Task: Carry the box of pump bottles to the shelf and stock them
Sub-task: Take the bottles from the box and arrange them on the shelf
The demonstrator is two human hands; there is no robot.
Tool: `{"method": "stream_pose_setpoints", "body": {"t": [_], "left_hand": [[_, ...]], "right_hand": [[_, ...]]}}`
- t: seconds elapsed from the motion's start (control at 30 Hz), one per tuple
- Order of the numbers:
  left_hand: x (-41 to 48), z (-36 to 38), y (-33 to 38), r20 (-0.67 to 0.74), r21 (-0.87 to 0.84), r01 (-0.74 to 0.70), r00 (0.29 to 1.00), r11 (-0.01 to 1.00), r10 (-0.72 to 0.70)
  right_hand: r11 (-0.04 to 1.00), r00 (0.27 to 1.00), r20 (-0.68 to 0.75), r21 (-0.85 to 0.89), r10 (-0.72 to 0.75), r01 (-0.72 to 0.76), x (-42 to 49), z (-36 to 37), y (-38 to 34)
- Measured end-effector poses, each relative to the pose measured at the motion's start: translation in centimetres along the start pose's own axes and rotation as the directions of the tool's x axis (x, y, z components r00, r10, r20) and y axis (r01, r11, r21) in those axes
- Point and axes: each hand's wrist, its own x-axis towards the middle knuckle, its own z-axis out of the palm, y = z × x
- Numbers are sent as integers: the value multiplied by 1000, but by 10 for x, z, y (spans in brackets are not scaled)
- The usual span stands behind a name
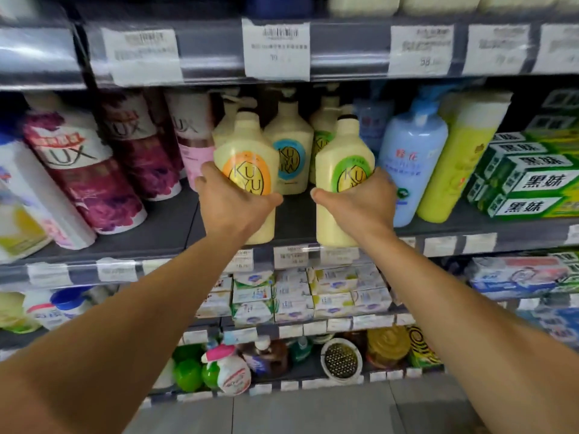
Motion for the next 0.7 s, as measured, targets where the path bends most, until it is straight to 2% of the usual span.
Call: {"method": "stream_pose_setpoints", "body": {"t": [0.17,0.4,0.53,0.7], "left_hand": [[21,12,-11,-76,-74,-87,994,994,81],[25,29,-39,-115,-131,-164,982,978,149],[28,32,-41,-100,-163,-173,982,971,158],[26,29,-40,-77,-219,-116,992,969,102]], "right_hand": [[990,985,-105,6,-138,140,17,16,-10],[982,976,-136,58,-170,179,27,36,8],[983,976,-142,67,-162,173,26,42,14],[995,990,-103,-33,-100,97,22,42,12]]}}
